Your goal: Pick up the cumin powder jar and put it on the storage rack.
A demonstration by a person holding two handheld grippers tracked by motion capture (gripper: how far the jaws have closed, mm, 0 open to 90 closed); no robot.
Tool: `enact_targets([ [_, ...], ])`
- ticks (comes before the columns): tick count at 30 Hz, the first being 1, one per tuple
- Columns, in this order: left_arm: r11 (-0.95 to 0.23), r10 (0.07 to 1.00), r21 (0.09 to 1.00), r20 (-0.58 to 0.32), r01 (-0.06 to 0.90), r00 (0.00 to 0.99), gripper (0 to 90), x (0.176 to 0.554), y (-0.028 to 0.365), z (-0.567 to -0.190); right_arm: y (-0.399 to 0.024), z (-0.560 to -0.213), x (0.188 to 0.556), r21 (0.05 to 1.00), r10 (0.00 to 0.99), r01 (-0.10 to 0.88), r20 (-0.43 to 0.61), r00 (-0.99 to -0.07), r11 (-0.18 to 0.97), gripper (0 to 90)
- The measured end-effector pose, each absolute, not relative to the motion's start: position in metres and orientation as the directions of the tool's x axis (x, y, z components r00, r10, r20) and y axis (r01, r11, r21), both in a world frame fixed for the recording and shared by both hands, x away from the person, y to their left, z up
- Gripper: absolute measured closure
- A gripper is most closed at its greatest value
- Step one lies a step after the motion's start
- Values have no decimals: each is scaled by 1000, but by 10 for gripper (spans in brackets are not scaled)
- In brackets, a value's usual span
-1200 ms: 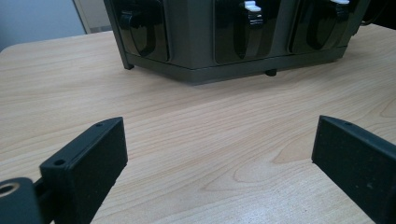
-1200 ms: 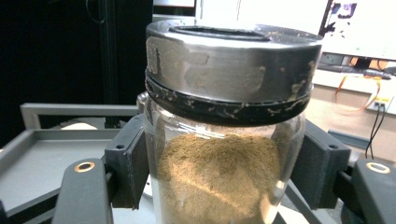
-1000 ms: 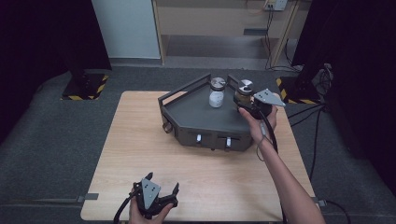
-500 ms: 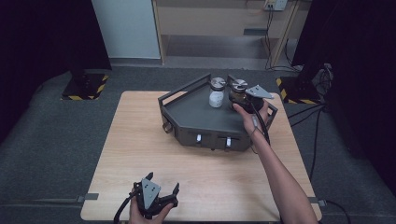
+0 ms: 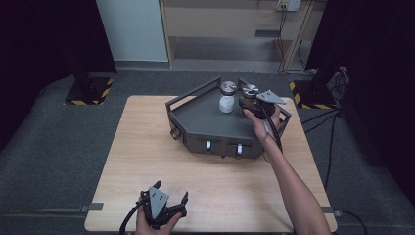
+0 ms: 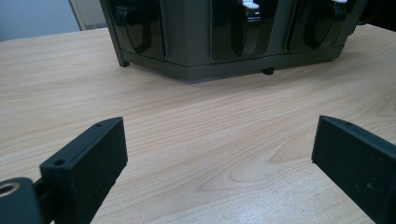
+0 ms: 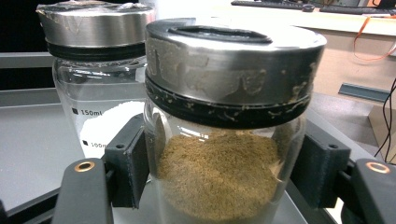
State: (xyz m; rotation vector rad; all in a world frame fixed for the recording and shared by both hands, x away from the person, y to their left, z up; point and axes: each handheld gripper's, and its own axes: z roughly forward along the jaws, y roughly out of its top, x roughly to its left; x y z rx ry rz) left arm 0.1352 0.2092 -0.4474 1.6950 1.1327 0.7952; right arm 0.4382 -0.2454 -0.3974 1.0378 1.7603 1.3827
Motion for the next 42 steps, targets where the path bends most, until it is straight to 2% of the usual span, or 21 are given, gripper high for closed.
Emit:
enact_targets([
  [14, -153, 929, 932, 22, 328, 369, 21, 134, 210, -447, -246, -397, 438, 974, 882, 181, -34, -470, 134, 299],
  [18, -153, 929, 933, 23, 327, 370, 21, 133, 210, -446, -245, -396, 435, 978, 891, 169, -33, -453, 122, 154],
  [24, -153, 929, 935, 25, 320, 370, 21, 132, 209, -446, -248, -387, 426, 983, 894, 157, -12, -447, 92, 95],
  [33, -157, 930, 937, 34, 312, 366, 21, 130, 208, -445, -256, -371, 397, 988, 885, 144, 12, -466, 63, 49],
  [42, -159, 931, 941, 42, 298, 363, 21, 128, 207, -446, -275, -360, 353, 990, 830, 124, 11, -558, 70, 37],
])
